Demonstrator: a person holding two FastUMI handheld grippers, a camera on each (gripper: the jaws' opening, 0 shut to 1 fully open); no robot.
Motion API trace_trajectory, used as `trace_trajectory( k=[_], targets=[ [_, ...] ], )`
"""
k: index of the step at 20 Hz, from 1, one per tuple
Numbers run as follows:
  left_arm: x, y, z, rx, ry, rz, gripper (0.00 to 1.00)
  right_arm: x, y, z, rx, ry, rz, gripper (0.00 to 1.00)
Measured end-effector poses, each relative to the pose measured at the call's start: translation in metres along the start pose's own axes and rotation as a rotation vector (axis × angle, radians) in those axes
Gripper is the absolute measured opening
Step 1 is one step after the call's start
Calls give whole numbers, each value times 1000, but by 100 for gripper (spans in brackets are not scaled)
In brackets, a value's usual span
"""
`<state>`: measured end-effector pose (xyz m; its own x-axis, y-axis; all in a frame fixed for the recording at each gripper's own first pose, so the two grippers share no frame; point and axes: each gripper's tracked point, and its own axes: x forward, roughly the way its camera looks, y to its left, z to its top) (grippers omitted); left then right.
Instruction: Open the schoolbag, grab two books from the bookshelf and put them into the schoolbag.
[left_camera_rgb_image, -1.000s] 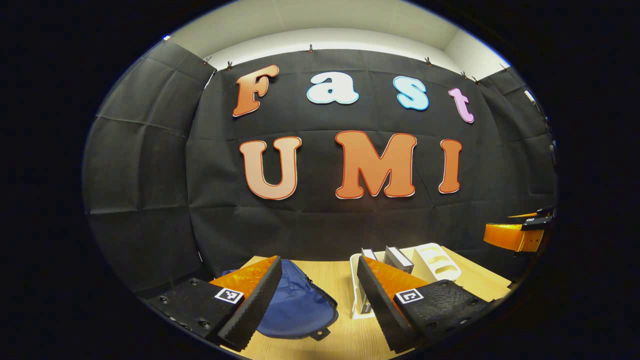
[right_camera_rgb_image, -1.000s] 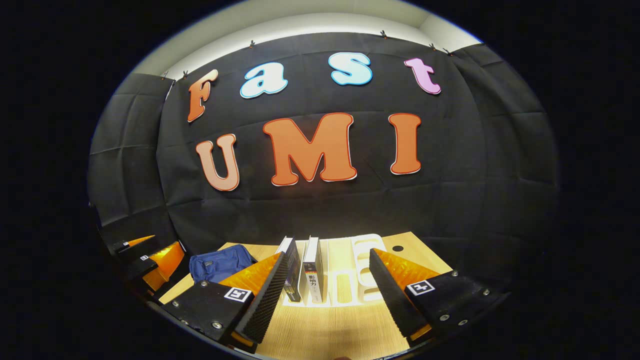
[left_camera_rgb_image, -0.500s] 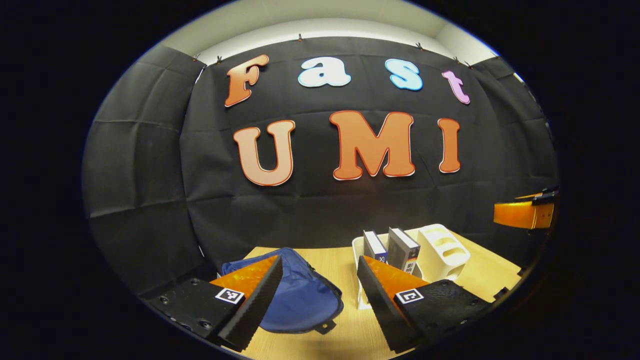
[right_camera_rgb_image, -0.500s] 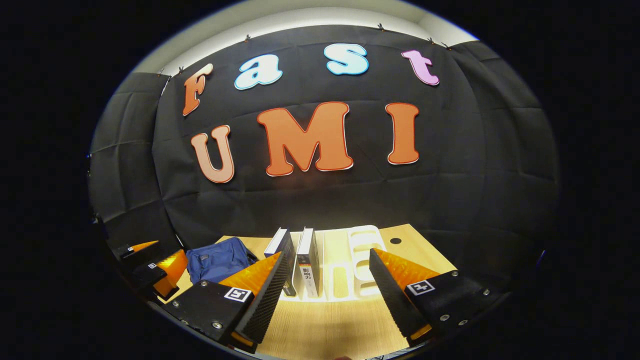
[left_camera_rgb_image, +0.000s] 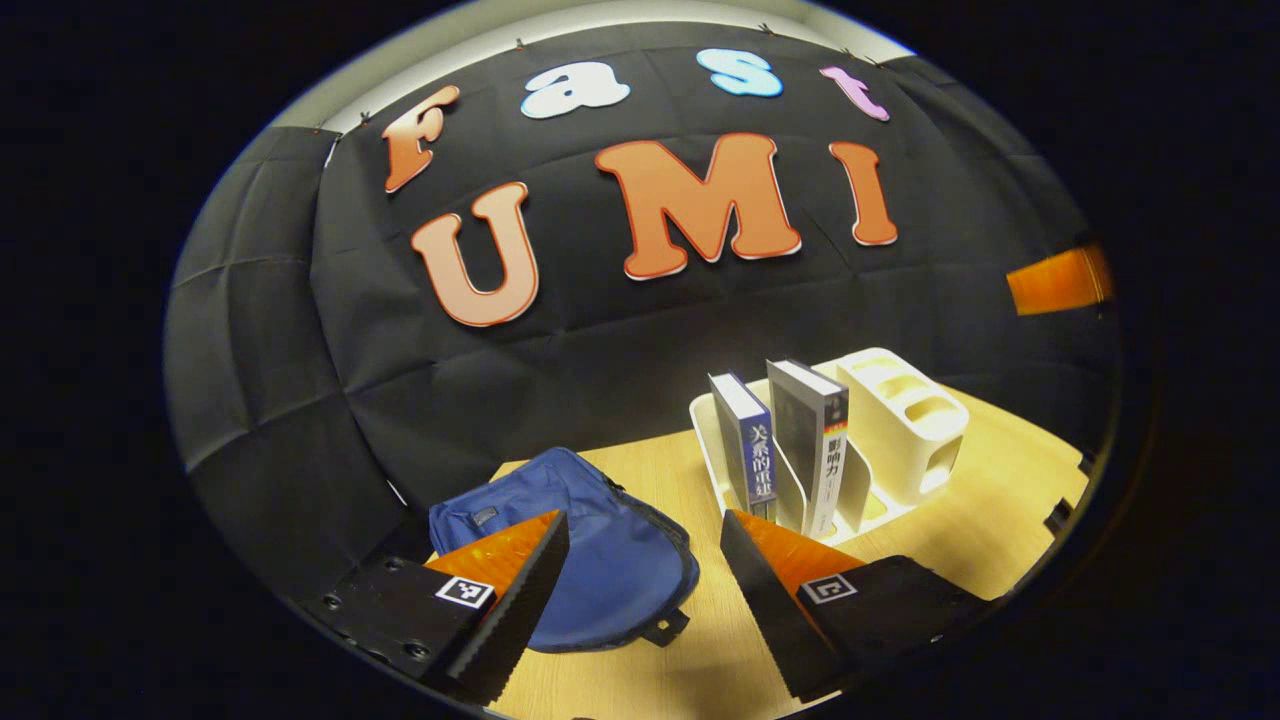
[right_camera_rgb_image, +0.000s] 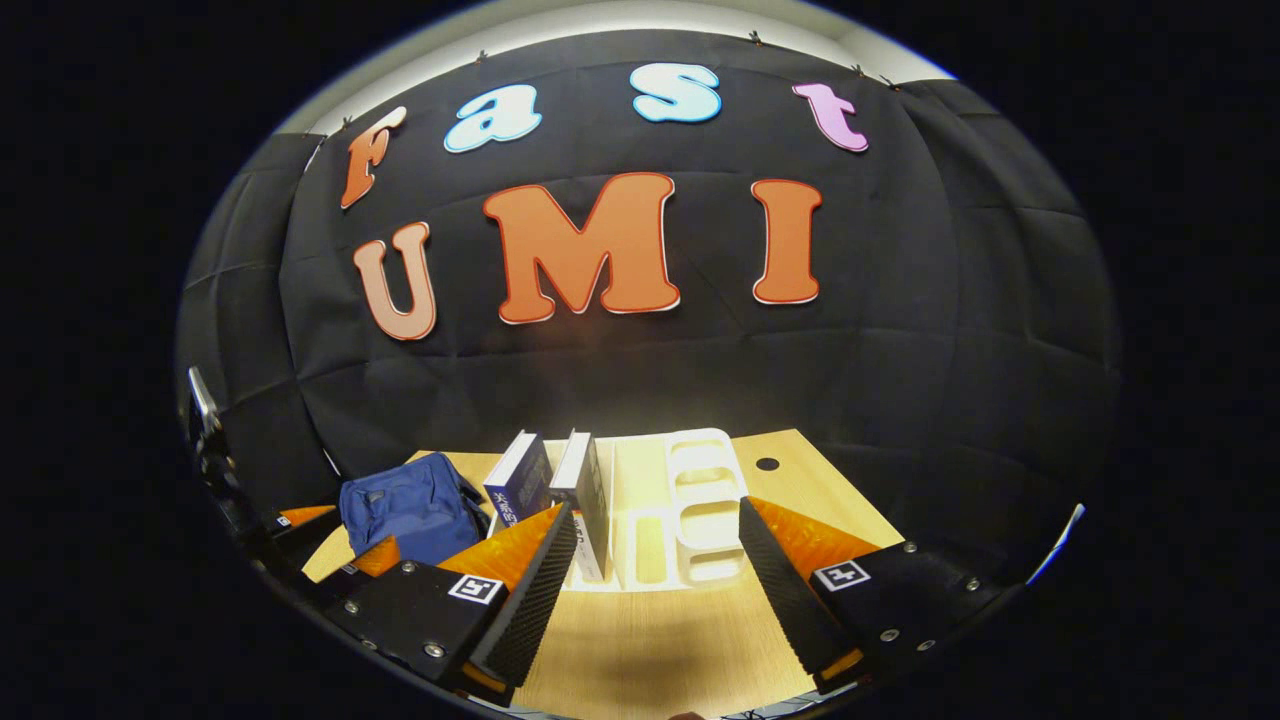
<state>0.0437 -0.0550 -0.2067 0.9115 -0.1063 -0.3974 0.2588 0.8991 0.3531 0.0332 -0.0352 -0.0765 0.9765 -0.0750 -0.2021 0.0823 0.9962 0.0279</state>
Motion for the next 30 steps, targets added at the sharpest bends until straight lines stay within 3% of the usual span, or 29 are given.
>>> trace_trajectory(
  k=[2,4,5,6,8,9,10,14,19,24,30],
  targets=[
    [19,-13,-25,56,48,-15,95,7,-11,-6,7,24,-26,100],
    [38,-18,-53,114,101,-19,95,10,-24,-11,6,44,-57,97],
    [49,-20,-69,146,130,-21,100,11,-29,-13,5,52,-71,97],
    [58,-22,-86,178,161,-24,95,12,-34,-16,3,62,-83,97],
    [75,-18,-117,254,245,1,95,13,-44,-21,-7,81,-109,97],
    [82,-15,-132,280,286,22,89,12,-48,-23,-12,90,-121,97],
    [93,-17,-146,285,310,20,97,13,-52,-26,-15,98,-133,97],
    [115,-21,-183,286,400,15,98,14,-61,-33,-11,130,-158,97],
    [126,-13,-192,359,413,26,98,19,-59,-39,-18,150,-150,97],
    [127,-5,-203,358,447,18,98,24,-52,-47,15,177,-122,97],
    [121,13,-174,452,409,7,97,24,-60,-48,24,167,-125,97]
  ],
)
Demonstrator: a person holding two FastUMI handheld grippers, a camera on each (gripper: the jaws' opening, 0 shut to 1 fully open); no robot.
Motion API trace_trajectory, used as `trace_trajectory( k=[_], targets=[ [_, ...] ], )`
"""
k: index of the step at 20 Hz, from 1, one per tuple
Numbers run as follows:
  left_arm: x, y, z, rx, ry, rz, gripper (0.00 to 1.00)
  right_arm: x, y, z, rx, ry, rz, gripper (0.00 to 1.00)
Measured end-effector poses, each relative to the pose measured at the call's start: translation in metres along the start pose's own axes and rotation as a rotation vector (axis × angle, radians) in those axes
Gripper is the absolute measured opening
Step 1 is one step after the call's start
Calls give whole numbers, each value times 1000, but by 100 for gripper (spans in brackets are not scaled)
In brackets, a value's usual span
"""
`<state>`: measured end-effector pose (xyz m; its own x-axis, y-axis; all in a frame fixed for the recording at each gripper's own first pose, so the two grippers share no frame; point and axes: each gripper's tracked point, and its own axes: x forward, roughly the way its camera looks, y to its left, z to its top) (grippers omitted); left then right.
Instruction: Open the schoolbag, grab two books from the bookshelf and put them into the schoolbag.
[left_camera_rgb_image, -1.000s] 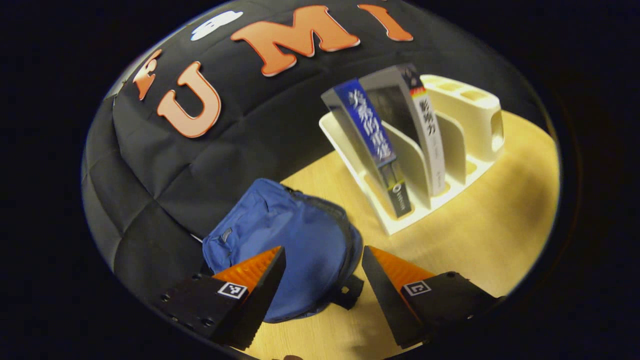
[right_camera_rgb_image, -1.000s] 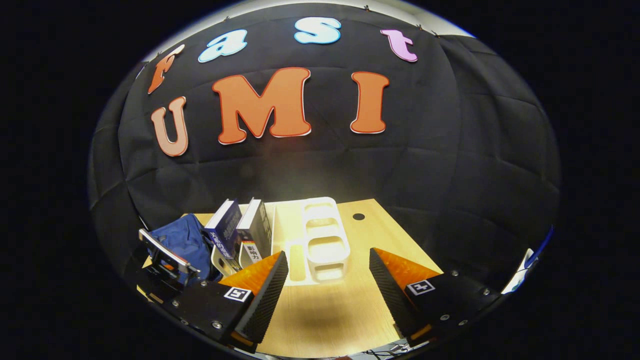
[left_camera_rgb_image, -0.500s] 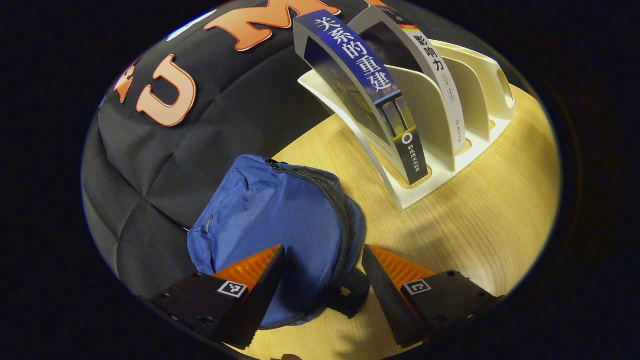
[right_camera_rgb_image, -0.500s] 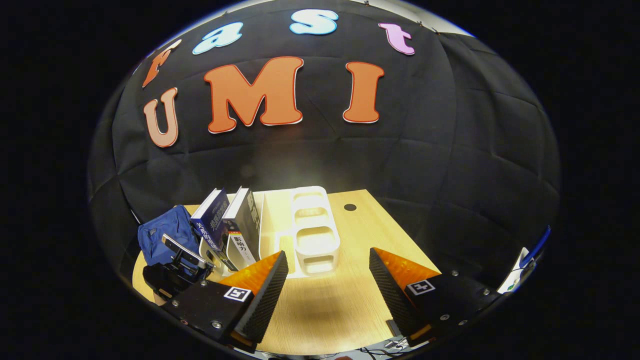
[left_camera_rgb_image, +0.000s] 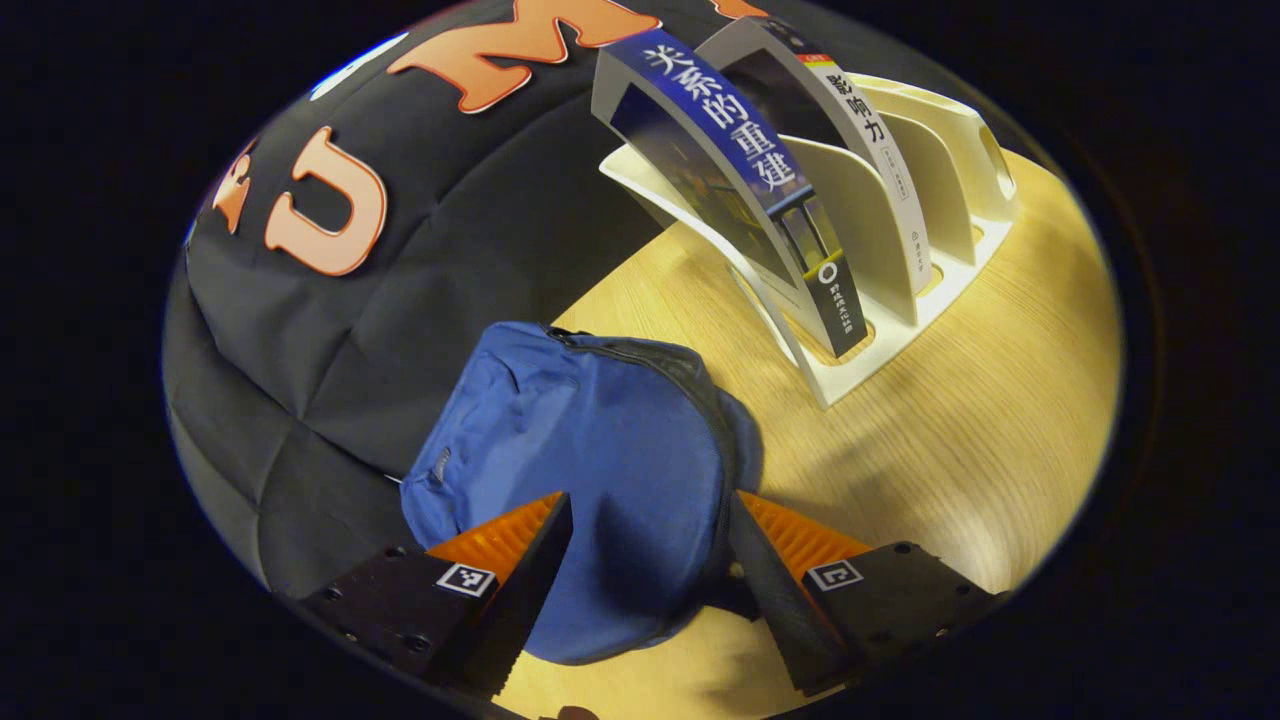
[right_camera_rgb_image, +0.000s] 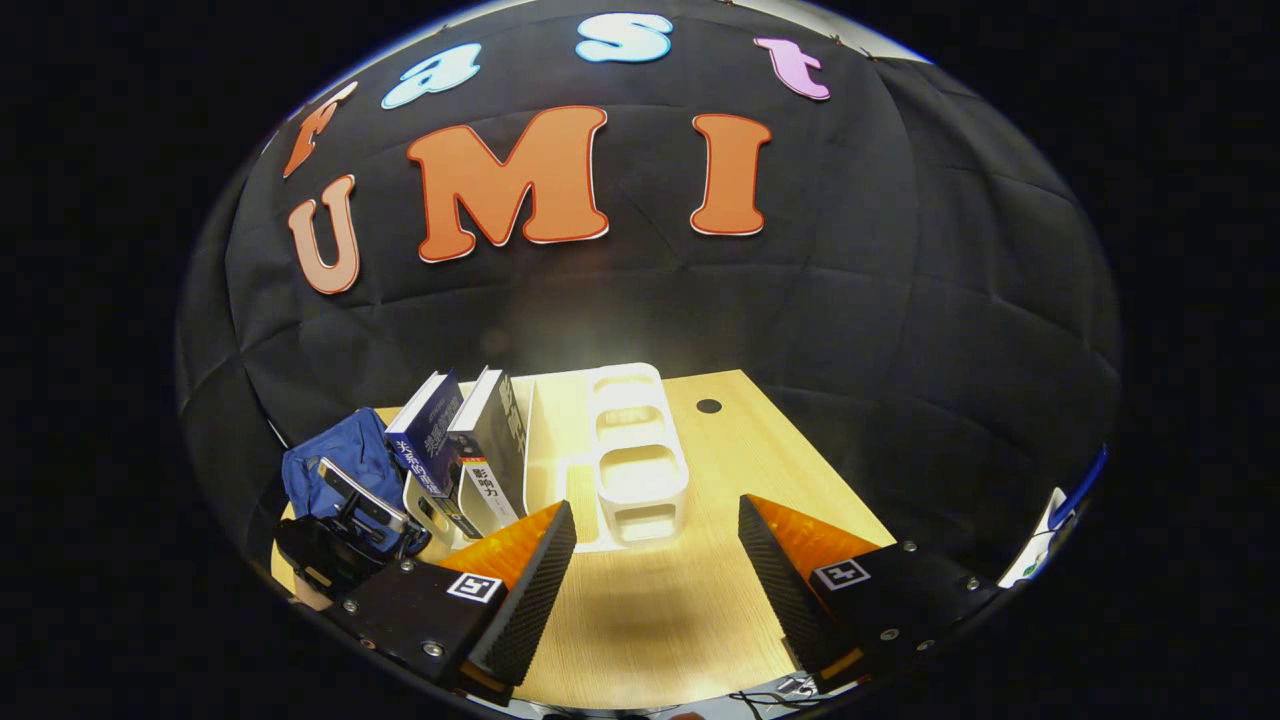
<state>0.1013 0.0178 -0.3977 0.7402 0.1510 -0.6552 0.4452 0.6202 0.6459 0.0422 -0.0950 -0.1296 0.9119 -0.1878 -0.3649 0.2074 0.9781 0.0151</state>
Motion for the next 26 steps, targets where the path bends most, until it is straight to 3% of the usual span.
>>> trace_trajectory(
  k=[5,8,10,12,13,14,18,22,26],
  targets=[
    [-5,30,-2,14,33,-17,94,6,-5,-5,53,7,11,97],
    [-3,26,-2,11,50,-85,94,8,-11,-5,61,7,6,97],
    [-4,26,-7,30,85,-73,46,8,-13,-1,74,0,8,97],
    [1,30,-7,56,98,-39,27,6,-12,6,74,-13,22,97],
    [-1,31,-5,57,100,-40,10,5,-11,10,72,-22,34,97],
    [-5,28,-6,60,114,-63,6,5,-10,14,73,-29,45,97],
    [-17,43,7,121,126,-119,3,6,0,21,93,-28,120,97],
    [-37,67,17,140,173,-194,2,8,27,21,25,0,213,97],
    [-49,110,40,170,189,-252,3,7,60,31,42,20,301,97]
  ],
)
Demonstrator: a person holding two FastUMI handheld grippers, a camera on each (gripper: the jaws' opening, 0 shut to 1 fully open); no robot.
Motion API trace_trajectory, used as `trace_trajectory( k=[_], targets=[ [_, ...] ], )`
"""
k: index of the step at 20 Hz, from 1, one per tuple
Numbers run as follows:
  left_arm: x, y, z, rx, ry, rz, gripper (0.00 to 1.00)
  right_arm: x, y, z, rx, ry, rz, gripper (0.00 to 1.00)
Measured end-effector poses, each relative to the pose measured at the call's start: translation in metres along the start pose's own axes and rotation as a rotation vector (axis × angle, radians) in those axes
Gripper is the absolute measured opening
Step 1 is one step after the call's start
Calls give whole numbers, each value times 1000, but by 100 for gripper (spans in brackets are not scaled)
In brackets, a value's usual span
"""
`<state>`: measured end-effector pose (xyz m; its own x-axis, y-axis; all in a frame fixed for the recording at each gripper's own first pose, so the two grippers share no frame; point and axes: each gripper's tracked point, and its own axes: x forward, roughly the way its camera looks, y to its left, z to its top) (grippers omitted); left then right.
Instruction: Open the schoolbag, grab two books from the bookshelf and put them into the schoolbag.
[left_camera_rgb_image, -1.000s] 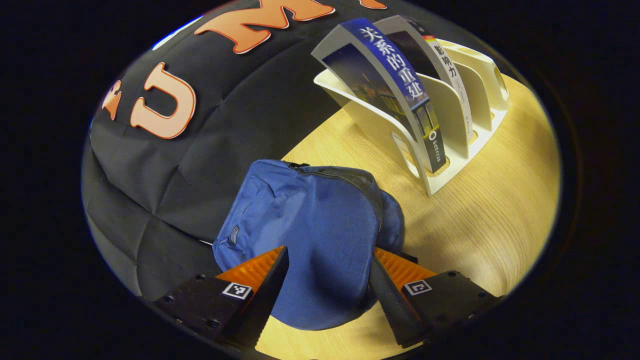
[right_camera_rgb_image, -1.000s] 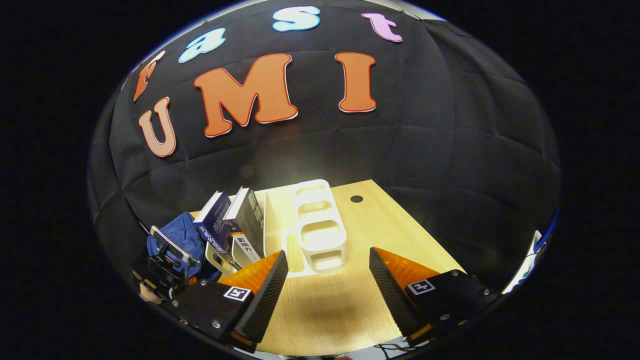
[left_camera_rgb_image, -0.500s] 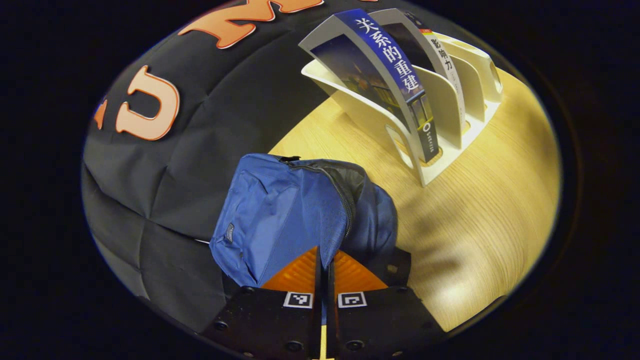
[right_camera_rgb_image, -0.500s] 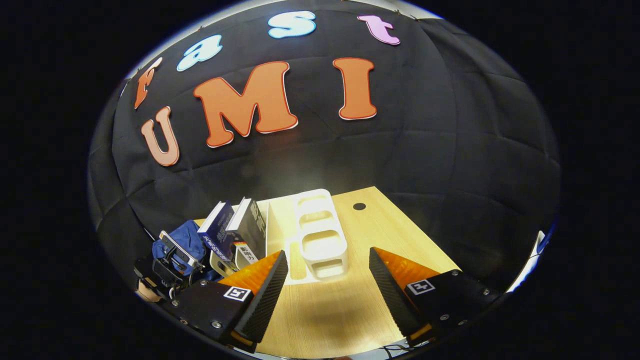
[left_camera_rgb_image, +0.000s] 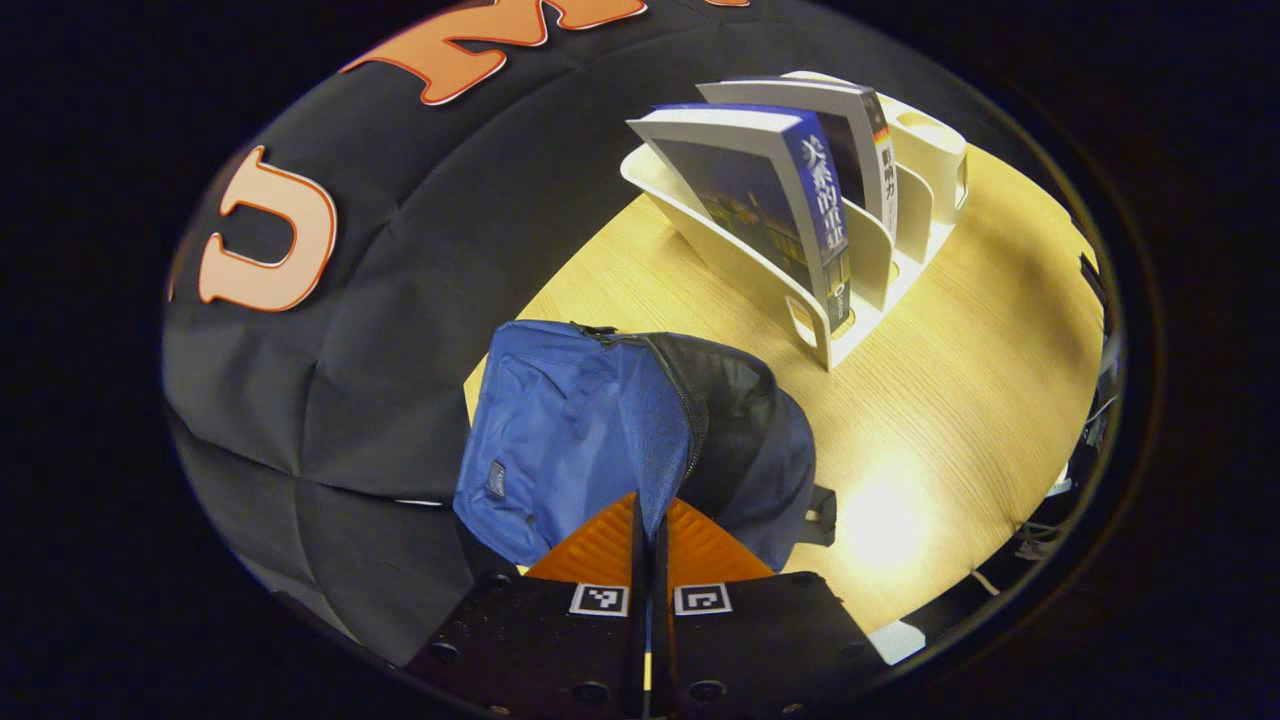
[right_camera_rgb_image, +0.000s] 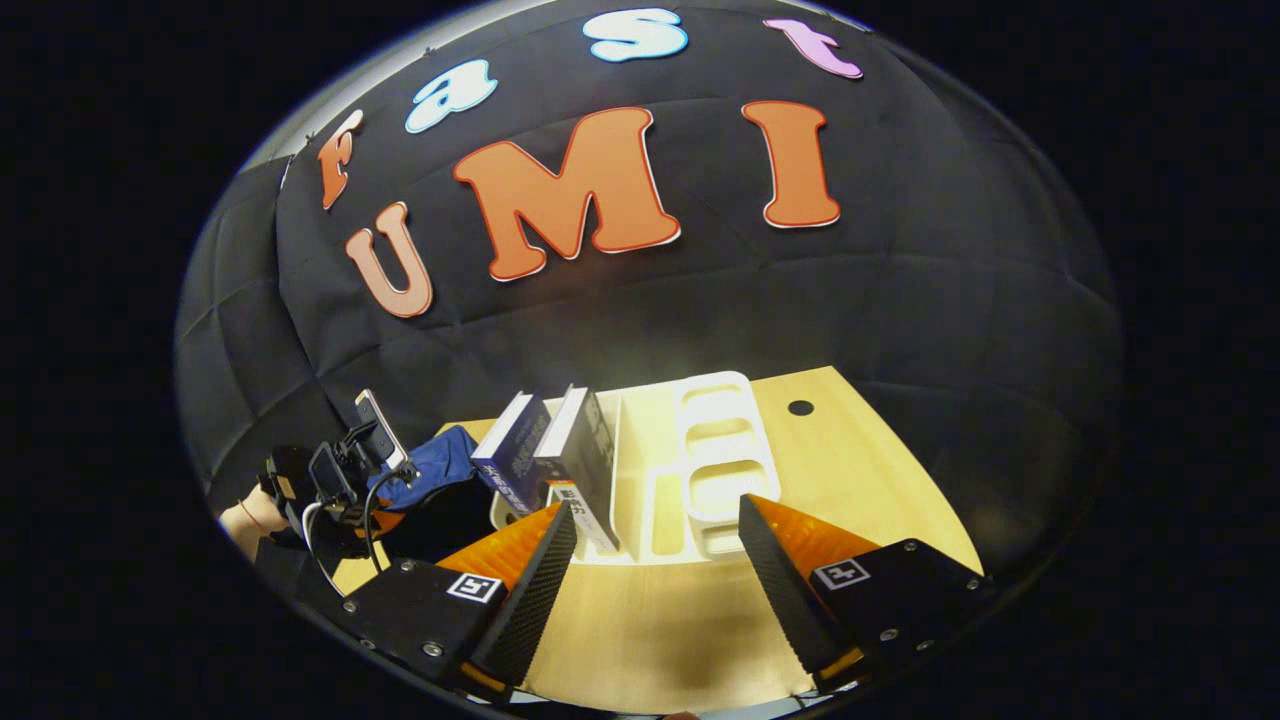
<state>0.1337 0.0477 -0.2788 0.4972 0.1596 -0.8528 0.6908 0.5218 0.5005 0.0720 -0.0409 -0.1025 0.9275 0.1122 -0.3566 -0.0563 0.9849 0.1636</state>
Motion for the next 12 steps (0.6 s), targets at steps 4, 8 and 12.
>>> trace_trajectory(
  k=[4,8,12],
  targets=[
    [-10,52,20,65,-20,-42,3,6,27,17,-36,-19,5,97],
    [-6,106,35,137,-68,-47,2,12,64,34,-54,-43,-25,97],
    [5,134,37,173,-103,-98,2,28,106,44,-47,21,-50,97]
  ],
)
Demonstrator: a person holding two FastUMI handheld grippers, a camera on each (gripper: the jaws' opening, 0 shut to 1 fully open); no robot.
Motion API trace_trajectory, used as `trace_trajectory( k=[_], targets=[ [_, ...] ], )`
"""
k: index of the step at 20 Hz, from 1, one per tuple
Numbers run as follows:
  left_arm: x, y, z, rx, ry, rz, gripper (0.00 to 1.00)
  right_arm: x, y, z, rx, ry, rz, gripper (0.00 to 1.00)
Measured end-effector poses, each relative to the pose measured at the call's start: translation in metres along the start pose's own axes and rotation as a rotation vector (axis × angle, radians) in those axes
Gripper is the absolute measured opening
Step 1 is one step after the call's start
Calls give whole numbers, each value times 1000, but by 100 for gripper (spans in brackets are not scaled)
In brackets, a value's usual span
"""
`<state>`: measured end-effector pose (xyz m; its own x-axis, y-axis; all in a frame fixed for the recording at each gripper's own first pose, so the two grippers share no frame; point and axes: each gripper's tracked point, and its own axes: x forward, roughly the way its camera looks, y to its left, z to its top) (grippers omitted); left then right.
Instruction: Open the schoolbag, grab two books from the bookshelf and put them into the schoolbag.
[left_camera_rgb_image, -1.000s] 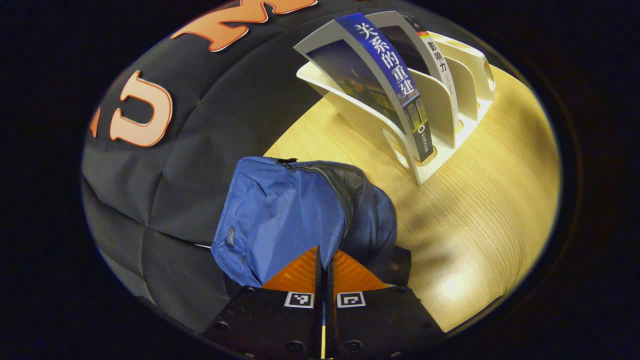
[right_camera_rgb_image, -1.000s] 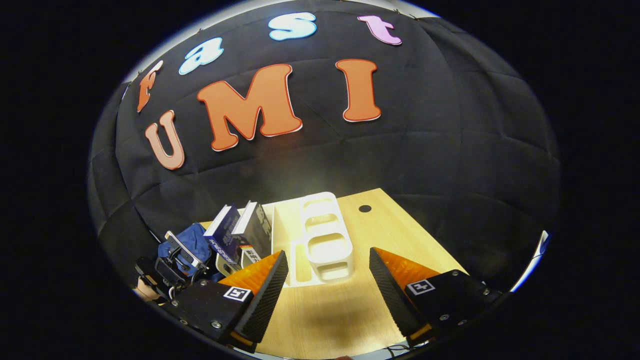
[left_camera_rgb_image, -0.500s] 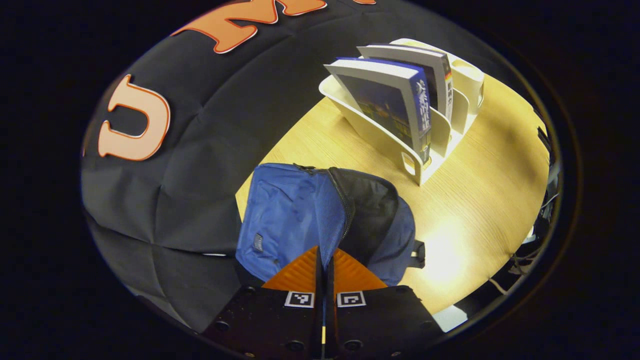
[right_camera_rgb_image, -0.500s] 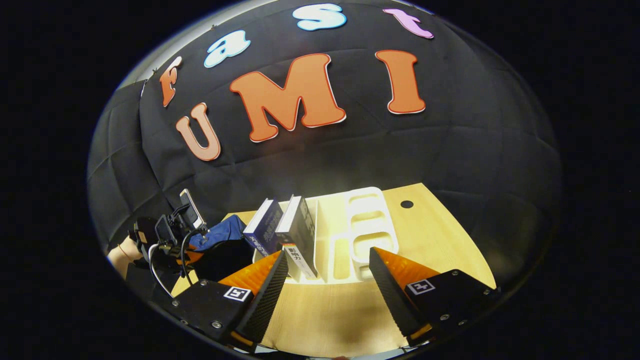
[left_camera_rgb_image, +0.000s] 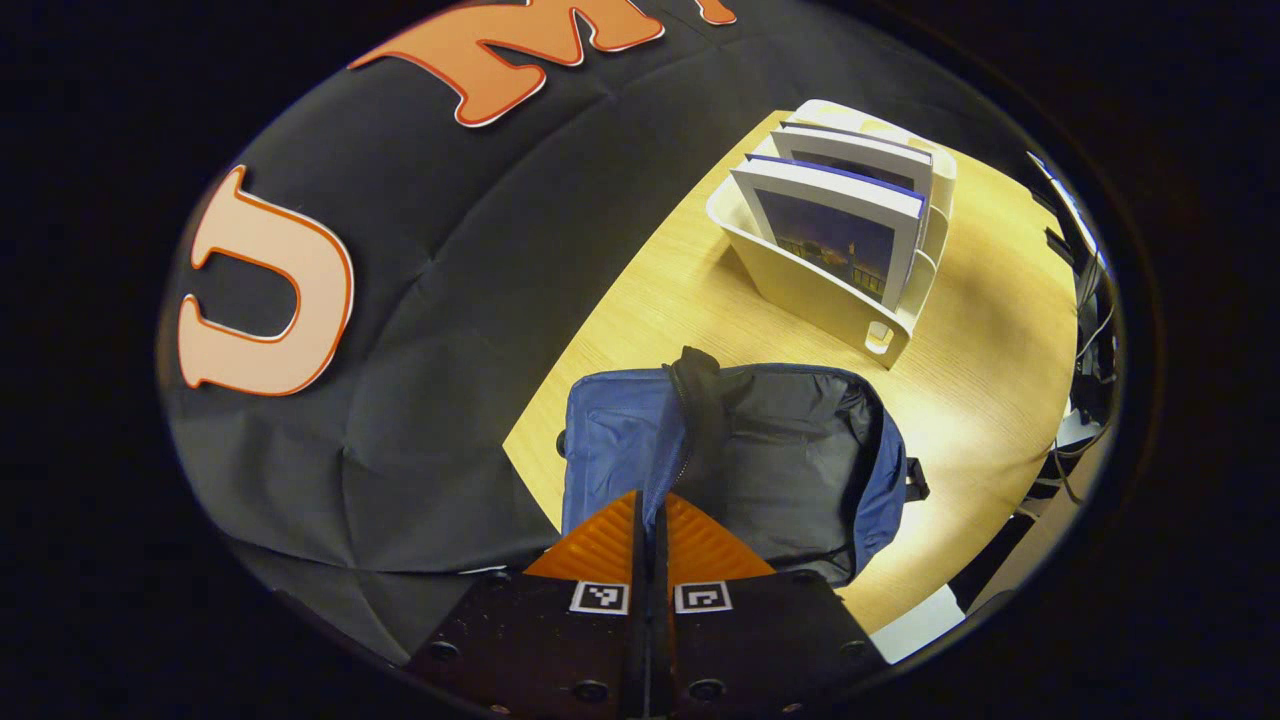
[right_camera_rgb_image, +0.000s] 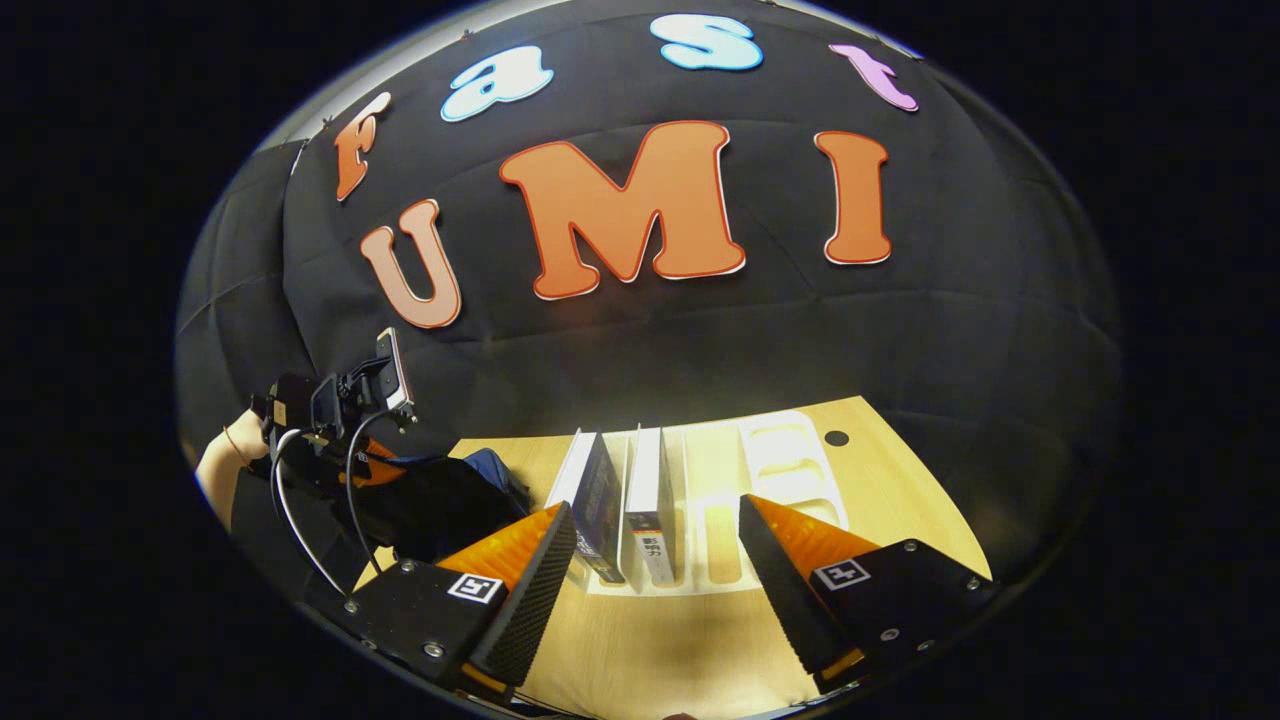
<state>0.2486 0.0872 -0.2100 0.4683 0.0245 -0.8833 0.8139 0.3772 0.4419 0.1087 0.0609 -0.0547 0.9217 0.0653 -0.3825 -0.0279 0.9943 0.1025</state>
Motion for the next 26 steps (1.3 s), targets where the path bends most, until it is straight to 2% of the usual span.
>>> trace_trajectory(
  k=[6,9,12,14,18,26],
  targets=[
    [16,20,-9,-14,-92,-68,2,54,81,26,9,202,78,97],
    [23,26,-14,-43,-125,-93,2,100,96,25,-6,335,79,97],
    [27,24,-19,-57,-146,-125,3,141,111,3,-3,488,80,97],
    [30,24,-22,-66,-156,-136,3,165,112,-13,-14,568,46,98],
    [36,22,-31,-82,-171,-167,2,197,96,-39,-67,648,-45,98],
    [49,21,-36,-78,-169,-194,2,221,80,-62,-74,728,-129,98]
  ],
)
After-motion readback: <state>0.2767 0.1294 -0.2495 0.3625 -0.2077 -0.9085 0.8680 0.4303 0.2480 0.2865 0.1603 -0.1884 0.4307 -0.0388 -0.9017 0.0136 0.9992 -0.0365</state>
